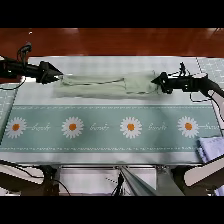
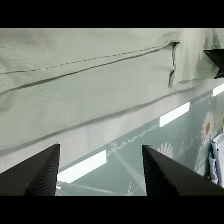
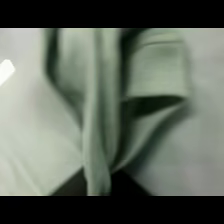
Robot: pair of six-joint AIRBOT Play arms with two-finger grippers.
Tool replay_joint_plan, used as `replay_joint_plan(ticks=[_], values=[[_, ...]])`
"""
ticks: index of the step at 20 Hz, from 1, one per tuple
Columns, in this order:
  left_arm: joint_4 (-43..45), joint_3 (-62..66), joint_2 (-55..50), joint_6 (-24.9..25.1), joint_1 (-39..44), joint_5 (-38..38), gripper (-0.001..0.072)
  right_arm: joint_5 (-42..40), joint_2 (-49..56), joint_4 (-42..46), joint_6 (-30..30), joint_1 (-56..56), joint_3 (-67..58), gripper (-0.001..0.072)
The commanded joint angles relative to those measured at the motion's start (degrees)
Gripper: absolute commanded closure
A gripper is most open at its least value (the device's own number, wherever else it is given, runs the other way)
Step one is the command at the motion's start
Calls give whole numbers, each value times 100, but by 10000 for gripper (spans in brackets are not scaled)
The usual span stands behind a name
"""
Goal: Fold the shirts.
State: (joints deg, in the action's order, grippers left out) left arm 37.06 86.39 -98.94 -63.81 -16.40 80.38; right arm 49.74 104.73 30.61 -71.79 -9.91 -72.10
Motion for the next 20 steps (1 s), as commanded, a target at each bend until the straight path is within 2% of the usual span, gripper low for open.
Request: replay_joint_plan(ticks=[1,3,4,5,8,11,15,20], values=[[0,4,7,15,103,-17,289,-157,-74,-400,142,186,-22,693],[-2,26,22,101,127,-26,483,118,-411,-173,227,140,-22,695],[-4,26,50,181,153,-24,618,289,-647,39,216,116,-22,695],[-11,26,87,179,212,-24,680,468,-894,295,140,109,-22,695],[-24,22,249,157,605,-70,682,1040,-1751,1493,-365,210,-22,695],[-22,20,343,-35,1329,-522,681,1434,-2605,2918,-1080,564,-22,695],[-17,-155,332,-186,2376,-935,681,1652,-3405,3694,-1714,1093,-22,695],[0,-846,339,-365,3303,-1550,681,2031,-4061,4459,-2277,1788,-22,695]])
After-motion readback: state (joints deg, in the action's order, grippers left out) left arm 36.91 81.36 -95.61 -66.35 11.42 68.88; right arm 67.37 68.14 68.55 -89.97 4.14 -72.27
